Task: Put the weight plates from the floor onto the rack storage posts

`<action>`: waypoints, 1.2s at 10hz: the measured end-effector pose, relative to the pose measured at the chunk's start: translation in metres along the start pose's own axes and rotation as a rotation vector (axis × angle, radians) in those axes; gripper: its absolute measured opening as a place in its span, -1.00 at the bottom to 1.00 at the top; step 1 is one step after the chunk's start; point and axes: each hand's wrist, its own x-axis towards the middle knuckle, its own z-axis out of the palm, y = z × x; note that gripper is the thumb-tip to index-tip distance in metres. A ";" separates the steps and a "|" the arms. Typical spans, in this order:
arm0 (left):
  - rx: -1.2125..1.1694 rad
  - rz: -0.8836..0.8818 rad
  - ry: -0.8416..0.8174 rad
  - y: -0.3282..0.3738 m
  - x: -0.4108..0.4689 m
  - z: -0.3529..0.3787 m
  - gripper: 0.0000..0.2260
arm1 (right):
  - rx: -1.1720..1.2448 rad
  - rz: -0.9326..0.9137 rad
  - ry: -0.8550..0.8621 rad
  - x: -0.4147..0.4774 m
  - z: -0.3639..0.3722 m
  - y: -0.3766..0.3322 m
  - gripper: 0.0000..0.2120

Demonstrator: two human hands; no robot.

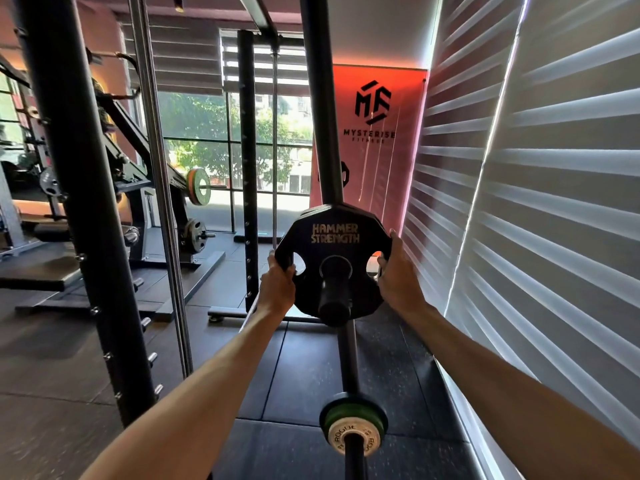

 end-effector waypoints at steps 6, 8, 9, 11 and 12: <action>-0.238 0.178 -0.024 0.057 0.016 -0.024 -0.45 | 0.472 0.214 0.085 0.007 -0.004 -0.017 -0.53; -0.053 0.261 0.079 0.040 0.038 0.003 -0.32 | 0.553 0.256 0.148 0.004 0.014 -0.004 -0.55; 0.019 0.296 0.098 0.062 0.027 -0.003 -0.31 | 0.584 0.264 0.189 0.001 0.020 0.002 -0.56; -0.027 0.278 0.043 0.060 0.034 -0.008 -0.25 | 0.507 0.286 0.085 0.006 0.001 -0.005 -0.57; -0.047 0.314 0.089 0.075 0.035 -0.019 -0.40 | 0.400 0.272 0.068 0.016 -0.020 -0.015 -0.58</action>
